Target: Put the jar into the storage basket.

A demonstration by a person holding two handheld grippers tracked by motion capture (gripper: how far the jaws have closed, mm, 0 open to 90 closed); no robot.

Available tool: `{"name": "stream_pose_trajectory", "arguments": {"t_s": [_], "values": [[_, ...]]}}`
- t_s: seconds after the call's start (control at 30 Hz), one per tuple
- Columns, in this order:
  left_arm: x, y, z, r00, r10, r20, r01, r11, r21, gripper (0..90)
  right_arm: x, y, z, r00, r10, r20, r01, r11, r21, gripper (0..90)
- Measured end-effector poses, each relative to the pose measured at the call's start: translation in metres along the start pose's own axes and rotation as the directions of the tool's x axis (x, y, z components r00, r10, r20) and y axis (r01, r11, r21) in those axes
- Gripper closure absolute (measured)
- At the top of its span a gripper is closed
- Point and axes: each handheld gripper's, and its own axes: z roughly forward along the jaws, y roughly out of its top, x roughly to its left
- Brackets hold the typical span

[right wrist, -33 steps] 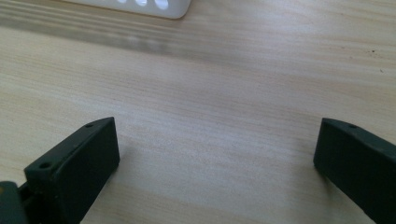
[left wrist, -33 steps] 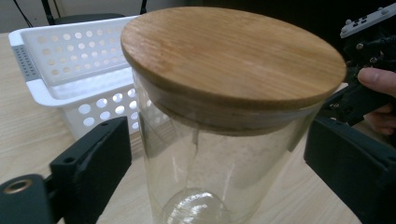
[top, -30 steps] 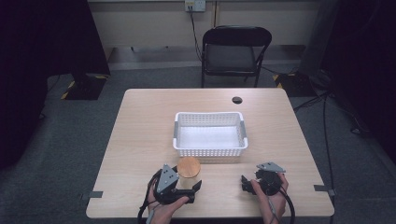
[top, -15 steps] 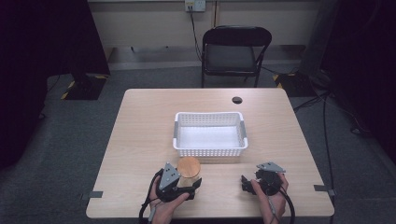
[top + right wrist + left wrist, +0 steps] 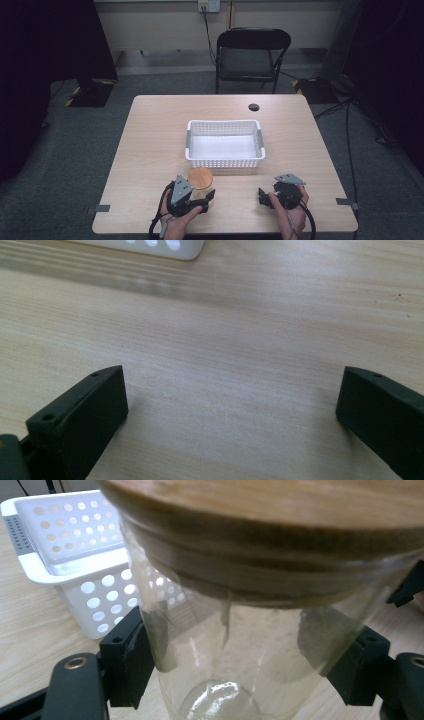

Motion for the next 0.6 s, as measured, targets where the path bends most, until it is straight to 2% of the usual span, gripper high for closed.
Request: {"name": "stream_pose_trajectory", "arguments": {"t_s": [0.3,0.6], "values": [[0.001,0.002,-0.004,0.9998,-0.018,-0.008,0.018,0.9998,-0.003,25.0,0.000,0.000,0.000,1.0000,0.000,0.000,0.000,1.000,0.000,0.0],[0.004,0.013,-0.007,0.9998,0.008,-0.017,-0.008,0.9999,-0.006,25.1,0.000,0.000,0.000,1.0000,0.000,0.000,0.000,1.000,0.000,0.0]]}}
